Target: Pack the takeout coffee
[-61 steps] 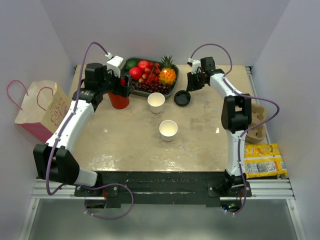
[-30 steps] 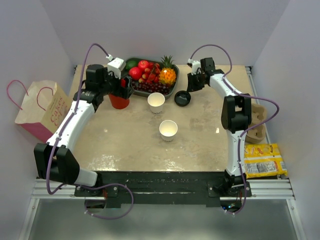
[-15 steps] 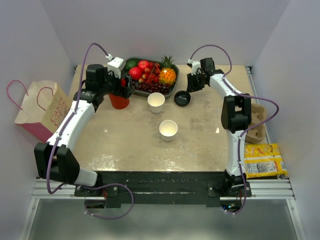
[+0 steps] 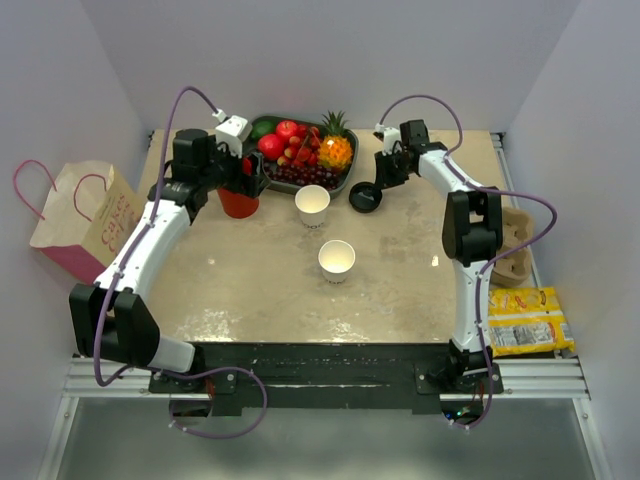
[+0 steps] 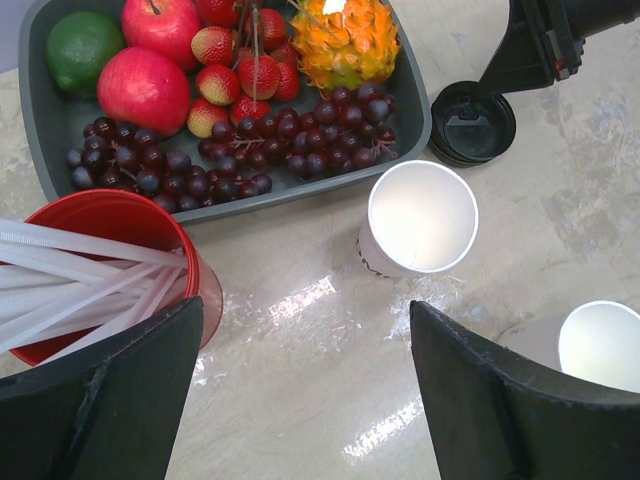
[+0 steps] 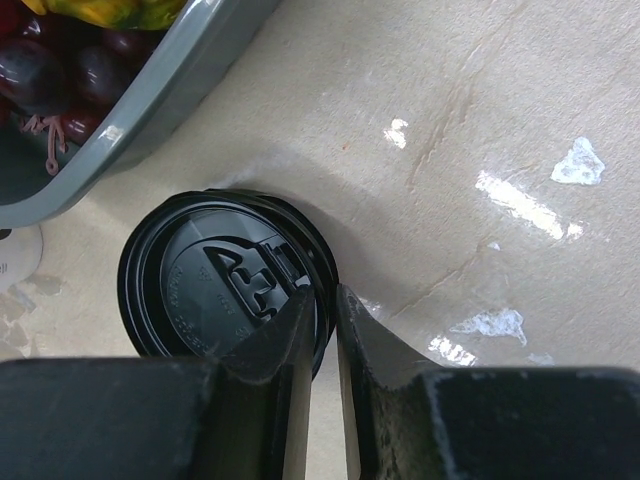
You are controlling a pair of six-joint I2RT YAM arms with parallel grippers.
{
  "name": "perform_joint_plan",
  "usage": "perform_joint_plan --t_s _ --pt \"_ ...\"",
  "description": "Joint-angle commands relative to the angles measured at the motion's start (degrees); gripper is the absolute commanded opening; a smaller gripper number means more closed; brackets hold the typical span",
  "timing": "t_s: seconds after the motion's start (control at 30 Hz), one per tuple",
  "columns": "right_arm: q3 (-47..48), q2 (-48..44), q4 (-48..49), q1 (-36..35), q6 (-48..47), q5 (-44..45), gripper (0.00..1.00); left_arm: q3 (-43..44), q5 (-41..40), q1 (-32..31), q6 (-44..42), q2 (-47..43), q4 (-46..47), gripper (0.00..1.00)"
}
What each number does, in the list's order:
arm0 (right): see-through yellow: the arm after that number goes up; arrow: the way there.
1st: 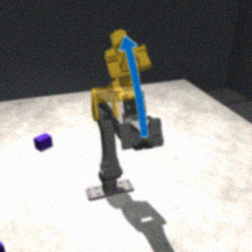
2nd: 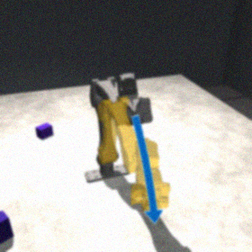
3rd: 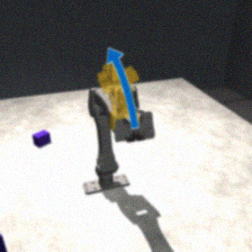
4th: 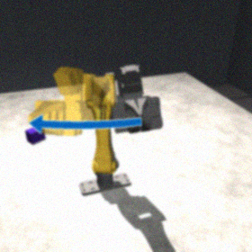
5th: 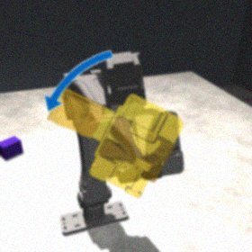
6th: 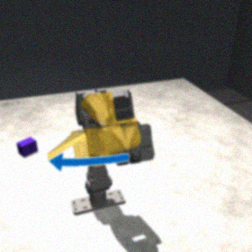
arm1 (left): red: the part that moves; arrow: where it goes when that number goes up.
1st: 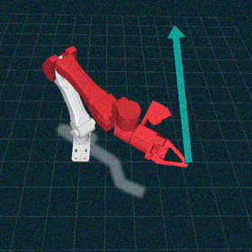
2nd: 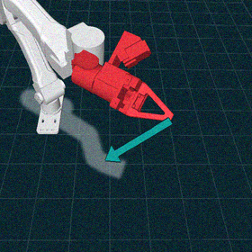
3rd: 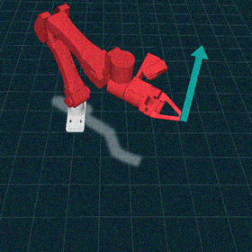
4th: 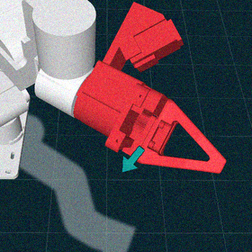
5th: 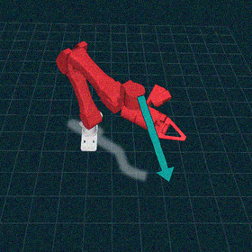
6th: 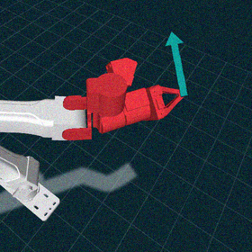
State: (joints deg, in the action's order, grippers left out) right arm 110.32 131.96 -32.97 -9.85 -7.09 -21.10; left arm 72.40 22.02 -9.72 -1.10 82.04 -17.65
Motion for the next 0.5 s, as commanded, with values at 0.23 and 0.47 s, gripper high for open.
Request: perform_joint_plan --t_s 0.23,0.47 --pt "1.4 -2.4 0.6 -0.3 -0.8 -0.3 0.18 -0.4 1.0 0.8 0.8 0.2 2.4 0.88" --pt "1.6 -3.6 0.9 -0.3 -0.8 -0.3 0.08 -0.6 1.6 1.1 2.5 0.6 2.8 0.88"
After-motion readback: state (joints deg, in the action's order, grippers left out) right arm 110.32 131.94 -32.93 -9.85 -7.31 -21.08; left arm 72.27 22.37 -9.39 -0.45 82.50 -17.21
